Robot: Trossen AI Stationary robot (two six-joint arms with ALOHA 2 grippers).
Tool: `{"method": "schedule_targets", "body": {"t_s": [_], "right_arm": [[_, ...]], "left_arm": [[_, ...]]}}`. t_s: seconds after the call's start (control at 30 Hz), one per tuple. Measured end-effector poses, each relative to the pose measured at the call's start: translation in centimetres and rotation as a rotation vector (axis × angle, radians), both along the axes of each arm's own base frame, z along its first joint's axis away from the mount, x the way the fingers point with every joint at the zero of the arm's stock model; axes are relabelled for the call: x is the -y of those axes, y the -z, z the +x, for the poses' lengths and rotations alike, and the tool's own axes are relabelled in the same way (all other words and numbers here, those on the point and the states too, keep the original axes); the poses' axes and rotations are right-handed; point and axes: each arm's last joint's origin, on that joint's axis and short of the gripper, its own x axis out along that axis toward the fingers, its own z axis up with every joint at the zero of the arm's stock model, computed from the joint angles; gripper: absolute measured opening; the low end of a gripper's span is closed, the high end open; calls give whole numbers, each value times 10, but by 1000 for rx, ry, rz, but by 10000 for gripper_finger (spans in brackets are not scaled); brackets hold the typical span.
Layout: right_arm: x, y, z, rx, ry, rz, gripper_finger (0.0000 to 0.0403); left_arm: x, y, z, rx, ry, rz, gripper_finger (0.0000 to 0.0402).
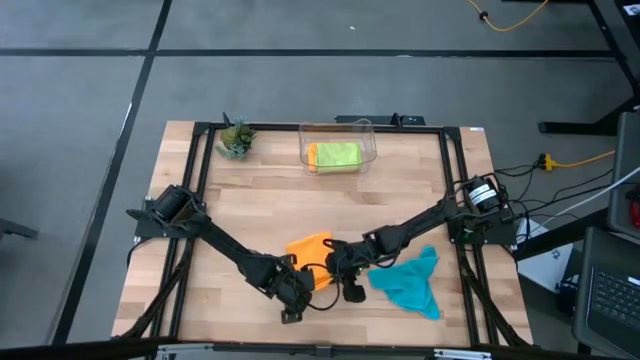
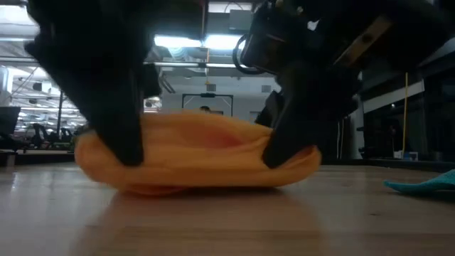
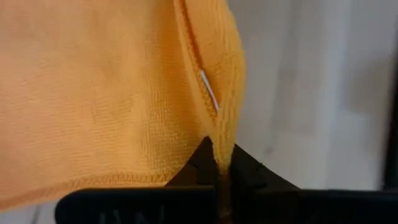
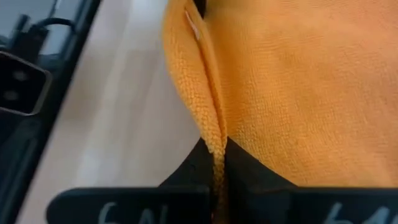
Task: Fold microfiber towels
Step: Fold the orange microfiber cloth
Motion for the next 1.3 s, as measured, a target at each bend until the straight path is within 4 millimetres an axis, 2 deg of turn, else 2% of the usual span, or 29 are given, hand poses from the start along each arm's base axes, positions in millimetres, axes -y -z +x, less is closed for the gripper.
{"method": "schedule_targets", "body": {"t_s": [0.23, 0.4, 0.57, 1.03, 1.13, 1.3], "right_arm": [[-9, -4, -4, -39, -17, 93, 12], [-12, -20, -8, -17, -25, 121, 12], [-11, -37, -12, 25, -30, 97, 12], [-9, -37, -12, 43, -3, 35, 12], [-9, -37, -12, 48, 11, 21, 12], [-8, -37, -12, 48, 61, 14, 12]], "left_arm": [[9, -26, 10, 11, 27, -65, 0], [12, -37, 12, 22, 36, -84, 0], [13, -41, 13, 28, 41, -97, 0], [13, -40, 13, 58, -9, -50, 2], [13, -40, 13, 58, -12, -46, 23], [11, -40, 15, 55, -66, -66, 85]]}}
